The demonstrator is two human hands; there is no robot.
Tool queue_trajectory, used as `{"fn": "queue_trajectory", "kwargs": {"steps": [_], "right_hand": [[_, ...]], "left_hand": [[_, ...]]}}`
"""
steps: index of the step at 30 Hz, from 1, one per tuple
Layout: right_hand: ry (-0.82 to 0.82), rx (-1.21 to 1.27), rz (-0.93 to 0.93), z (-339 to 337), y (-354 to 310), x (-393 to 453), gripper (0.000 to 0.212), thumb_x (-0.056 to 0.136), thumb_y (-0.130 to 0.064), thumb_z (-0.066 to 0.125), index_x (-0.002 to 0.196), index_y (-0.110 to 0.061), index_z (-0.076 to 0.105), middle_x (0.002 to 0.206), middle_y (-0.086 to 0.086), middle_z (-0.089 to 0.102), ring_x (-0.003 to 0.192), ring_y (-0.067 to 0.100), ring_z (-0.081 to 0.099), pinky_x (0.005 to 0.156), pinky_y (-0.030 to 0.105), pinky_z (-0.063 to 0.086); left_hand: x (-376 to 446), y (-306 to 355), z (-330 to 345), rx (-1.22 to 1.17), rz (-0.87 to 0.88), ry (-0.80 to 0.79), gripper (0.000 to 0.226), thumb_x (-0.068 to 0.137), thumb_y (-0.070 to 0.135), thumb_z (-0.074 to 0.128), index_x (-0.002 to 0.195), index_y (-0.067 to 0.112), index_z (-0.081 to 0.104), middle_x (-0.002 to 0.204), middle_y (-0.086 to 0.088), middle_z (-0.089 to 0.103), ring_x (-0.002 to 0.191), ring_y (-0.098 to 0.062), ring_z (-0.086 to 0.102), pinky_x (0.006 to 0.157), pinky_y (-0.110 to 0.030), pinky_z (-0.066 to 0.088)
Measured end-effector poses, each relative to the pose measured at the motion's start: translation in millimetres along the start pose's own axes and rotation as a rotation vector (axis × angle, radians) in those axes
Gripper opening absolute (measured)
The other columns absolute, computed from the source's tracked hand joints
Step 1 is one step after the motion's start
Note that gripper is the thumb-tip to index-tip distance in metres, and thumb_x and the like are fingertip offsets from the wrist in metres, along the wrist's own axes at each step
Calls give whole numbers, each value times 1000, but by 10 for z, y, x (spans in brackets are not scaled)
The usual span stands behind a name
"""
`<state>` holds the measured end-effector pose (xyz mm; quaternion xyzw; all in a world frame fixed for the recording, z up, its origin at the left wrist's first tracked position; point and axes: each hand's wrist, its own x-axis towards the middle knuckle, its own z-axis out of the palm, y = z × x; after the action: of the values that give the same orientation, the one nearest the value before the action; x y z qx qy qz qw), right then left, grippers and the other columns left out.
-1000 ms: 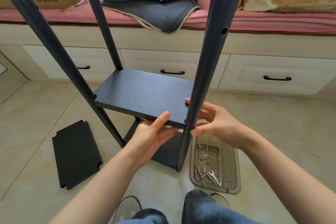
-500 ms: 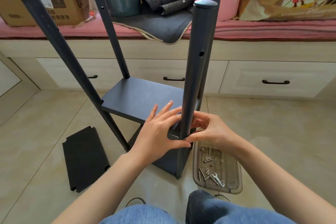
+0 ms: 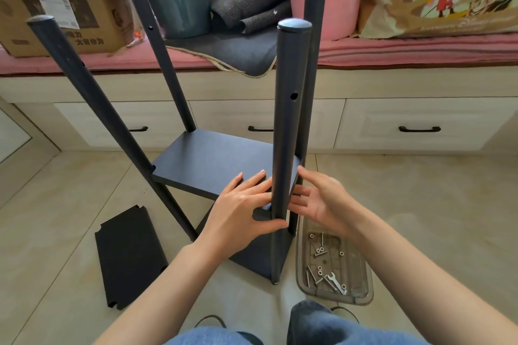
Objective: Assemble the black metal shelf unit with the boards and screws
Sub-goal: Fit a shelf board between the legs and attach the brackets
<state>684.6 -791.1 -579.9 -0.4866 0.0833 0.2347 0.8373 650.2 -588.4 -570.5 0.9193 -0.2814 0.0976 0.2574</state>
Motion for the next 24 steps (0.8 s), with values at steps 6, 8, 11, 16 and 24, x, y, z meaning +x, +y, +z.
{"fn": "queue_trajectory", "kwargs": {"steps": [6,8,11,16,24], "right_hand": [[-72,138,51,277,7,191,23,94,-24,63,88,-9,79,81,9,73,73,21,72,64,34,58],[-82,152,25,295,40,244,36,95,-14,57,67,-11,78,68,5,70,62,16,69,59,29,57],[-122,201,-6,301,74,260,21,90,-10,58,80,-4,76,72,8,71,65,17,71,58,27,57],[-118,209,-39,334,148,239,38,79,-15,66,112,1,60,79,10,73,73,19,73,59,29,58],[-71,222,8,390,102,174,49,89,-13,65,134,3,52,104,18,70,93,28,72,71,39,59]], "left_hand": [[-11,38,-45,-39,-31,3,44,83,55,70,121,33,70,136,22,55,142,-18,44,120,-46,20],[-17,61,-53,-63,-78,22,49,81,49,75,126,31,67,135,15,61,142,-15,44,123,-46,17],[-9,71,-92,-131,-155,15,61,77,41,84,133,31,61,140,14,59,144,-7,39,127,-44,5],[-24,54,-138,-152,-140,0,67,77,40,84,138,37,55,144,14,56,146,-2,33,122,-29,-10],[-55,-35,-84,-89,-106,-32,73,81,55,74,146,45,42,153,8,47,147,-1,26,125,-33,-1]]}}
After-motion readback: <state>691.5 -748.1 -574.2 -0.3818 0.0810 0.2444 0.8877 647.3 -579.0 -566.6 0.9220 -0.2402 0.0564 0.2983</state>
